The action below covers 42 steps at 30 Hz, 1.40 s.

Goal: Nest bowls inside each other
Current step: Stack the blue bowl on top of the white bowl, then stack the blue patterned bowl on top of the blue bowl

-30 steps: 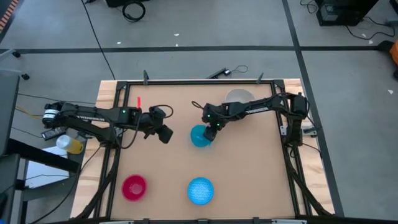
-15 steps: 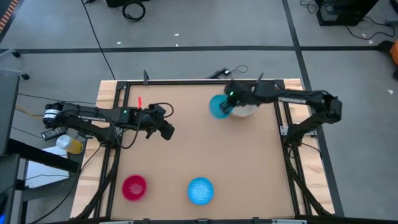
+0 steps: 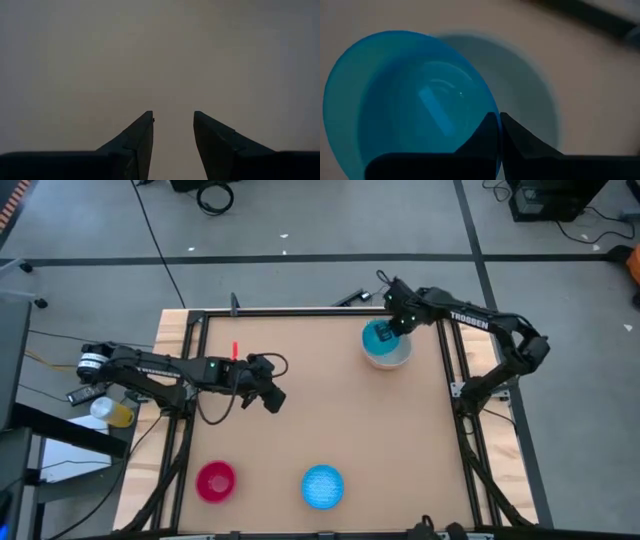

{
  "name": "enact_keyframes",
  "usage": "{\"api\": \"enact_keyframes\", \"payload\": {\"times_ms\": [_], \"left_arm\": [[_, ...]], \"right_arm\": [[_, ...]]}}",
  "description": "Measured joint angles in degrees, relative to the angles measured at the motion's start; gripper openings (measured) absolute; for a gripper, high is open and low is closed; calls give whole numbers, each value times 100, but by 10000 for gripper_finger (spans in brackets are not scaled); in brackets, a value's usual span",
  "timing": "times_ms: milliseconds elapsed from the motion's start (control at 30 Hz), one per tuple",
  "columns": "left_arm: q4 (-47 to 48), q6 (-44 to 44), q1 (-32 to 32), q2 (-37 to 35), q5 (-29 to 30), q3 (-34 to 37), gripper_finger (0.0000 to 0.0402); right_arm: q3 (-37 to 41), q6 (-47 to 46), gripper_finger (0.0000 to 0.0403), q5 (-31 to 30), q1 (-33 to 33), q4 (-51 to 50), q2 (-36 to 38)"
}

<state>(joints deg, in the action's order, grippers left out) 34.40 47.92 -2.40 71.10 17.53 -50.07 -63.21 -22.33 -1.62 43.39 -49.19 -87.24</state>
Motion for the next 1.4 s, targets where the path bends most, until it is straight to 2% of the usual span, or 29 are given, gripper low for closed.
{"api": "enact_keyframes", "payload": {"times_ms": [100,200,367,433,500,600,733,867,1067,1300,1400], "left_arm": [[35,-22,-22,7,-103,-4,143],[-75,-143,-23,-1,-354,-30,143],[-21,-652,-21,-1,-600,-25,143],[-131,-1073,4,-1,-805,-25,143],[-354,-1656,30,-1,-1264,-25,143],[-656,-2187,30,19,-1625,-25,142],[-1260,-2396,31,93,-2092,-14,142],[-2214,-2327,-197,499,-2487,-16,142],[-2873,-2049,-979,1435,-2523,-187,142],[-2972,-1153,-1610,2123,-2295,-611,142],[-3053,-1111,-1918,2405,-2102,-799,142]], "right_arm": [[258,-161,20,-81,-51,48,-31],[385,-167,47,-3,-38,-17,-31],[380,-223,139,271,42,100,75],[368,-485,178,142,47,83,230],[334,-864,210,-47,8,-86,463],[333,-1486,236,-293,-263,-301,958],[331,-2141,237,-159,-1102,-384,1618],[329,-2670,227,-369,-2262,-397,1910],[327,-3151,224,-707,-3682,-146,1952],[327,-3169,224,-728,-4714,-134,1828],[327,-3187,224,-788,-5148,-108,1787]]}}
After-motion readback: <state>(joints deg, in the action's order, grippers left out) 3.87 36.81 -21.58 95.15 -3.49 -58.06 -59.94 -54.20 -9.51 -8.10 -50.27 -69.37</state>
